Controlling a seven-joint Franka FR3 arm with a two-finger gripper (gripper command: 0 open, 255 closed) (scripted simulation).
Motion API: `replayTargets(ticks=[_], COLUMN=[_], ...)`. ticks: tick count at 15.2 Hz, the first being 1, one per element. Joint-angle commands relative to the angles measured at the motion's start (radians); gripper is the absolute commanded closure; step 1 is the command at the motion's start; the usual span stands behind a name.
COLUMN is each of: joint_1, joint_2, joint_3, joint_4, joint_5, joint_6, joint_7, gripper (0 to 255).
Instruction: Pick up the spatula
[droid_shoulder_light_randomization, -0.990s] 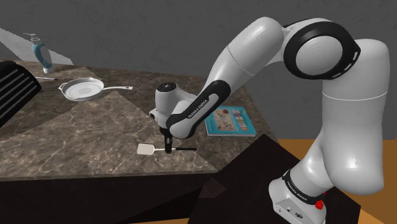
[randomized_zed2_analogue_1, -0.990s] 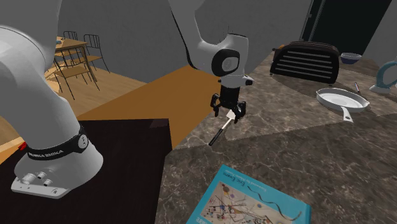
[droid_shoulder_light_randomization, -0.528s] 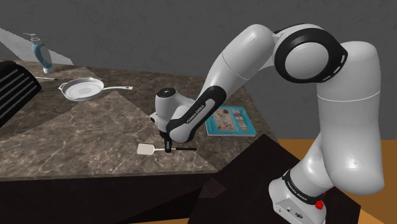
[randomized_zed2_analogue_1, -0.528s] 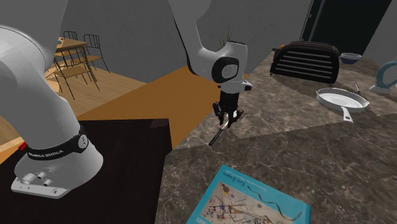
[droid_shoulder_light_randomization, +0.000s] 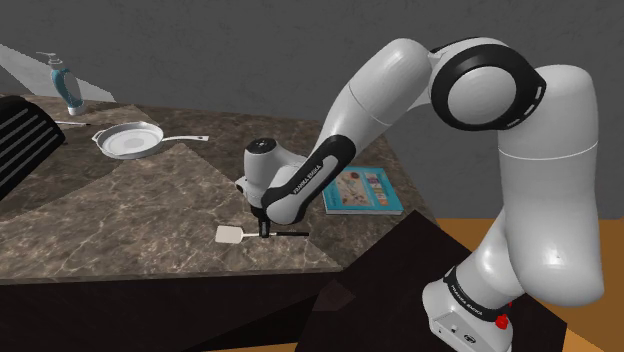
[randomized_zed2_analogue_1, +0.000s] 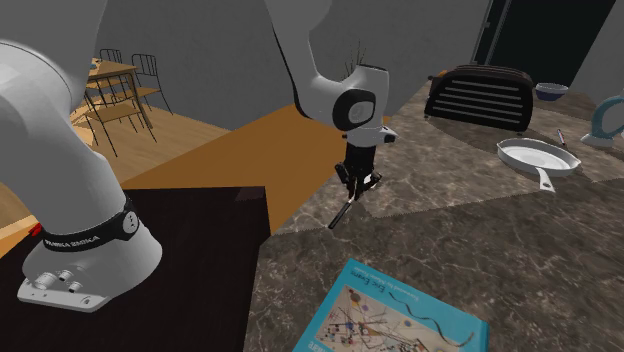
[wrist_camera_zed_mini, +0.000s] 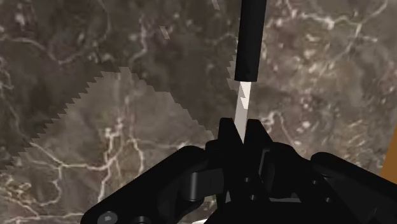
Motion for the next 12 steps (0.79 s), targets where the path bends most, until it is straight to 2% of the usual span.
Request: replayTargets(ticks=[1, 12], joint_1=[-0.002, -0.020], joint_2=[-0.013, -0.147], joint_3=[0.002, 0.027], joint_4=[-0.006, -0.036], joint_5=[0.002, 0.031], joint_6=[-0.007, -0.110], joint_7=[-0.002, -0.025], gripper=[255, 255])
